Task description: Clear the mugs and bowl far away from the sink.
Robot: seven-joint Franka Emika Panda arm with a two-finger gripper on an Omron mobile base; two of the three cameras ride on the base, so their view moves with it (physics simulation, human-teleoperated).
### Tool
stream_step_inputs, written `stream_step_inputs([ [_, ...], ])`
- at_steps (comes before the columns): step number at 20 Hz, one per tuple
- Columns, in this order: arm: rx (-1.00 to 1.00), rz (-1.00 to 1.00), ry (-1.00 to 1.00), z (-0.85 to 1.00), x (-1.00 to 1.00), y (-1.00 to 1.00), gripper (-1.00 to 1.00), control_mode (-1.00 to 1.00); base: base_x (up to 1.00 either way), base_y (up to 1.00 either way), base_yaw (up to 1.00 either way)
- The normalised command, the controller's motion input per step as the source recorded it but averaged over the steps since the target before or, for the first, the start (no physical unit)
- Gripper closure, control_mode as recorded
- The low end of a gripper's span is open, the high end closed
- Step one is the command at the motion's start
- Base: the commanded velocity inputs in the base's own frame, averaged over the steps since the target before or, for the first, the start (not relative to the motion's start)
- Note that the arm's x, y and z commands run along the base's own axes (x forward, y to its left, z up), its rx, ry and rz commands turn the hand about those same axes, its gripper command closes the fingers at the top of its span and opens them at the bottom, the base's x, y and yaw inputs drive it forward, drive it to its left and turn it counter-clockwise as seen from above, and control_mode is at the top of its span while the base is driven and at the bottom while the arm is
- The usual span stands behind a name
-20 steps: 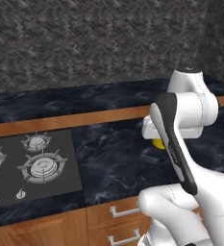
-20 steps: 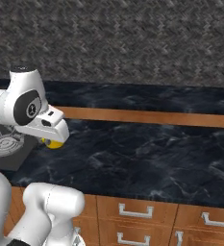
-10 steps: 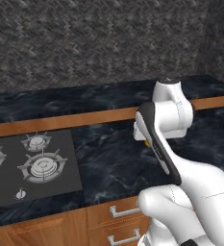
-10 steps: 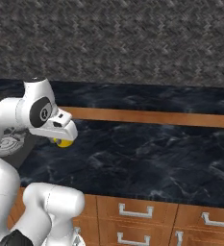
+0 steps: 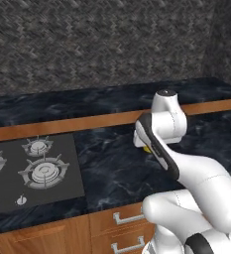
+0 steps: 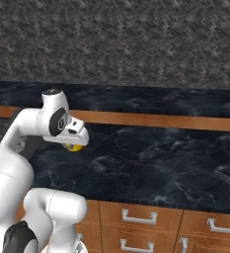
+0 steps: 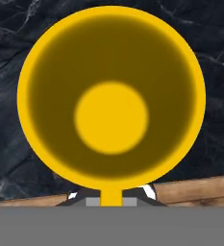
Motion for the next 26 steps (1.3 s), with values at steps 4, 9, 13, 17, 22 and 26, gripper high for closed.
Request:
stream_step_inputs([
  [4,0.00,0.04,0.00,-0.35,0.55,-0.04,1.00,-1.00,0.00,0.00,0.00],
  [9,0.02,0.04,0.00,-0.29,0.49,-0.06,1.00,-1.00,0.00,0.00,0.00],
  [13,0.08,0.01,0.00,-0.31,0.37,-0.11,1.00,-1.00,0.00,0.00,0.00],
  [17,0.05,0.00,0.01,-0.33,0.28,-0.09,1.00,-1.00,0.00,0.00,0.00],
  [22,0.00,0.00,0.02,-0.38,0.26,-0.01,1.00,-1.00,0.00,0.00,0.00],
  [26,0.00,0.00,0.02,-0.26,0.25,0.00,1.00,-1.00,0.00,0.00,0.00],
])
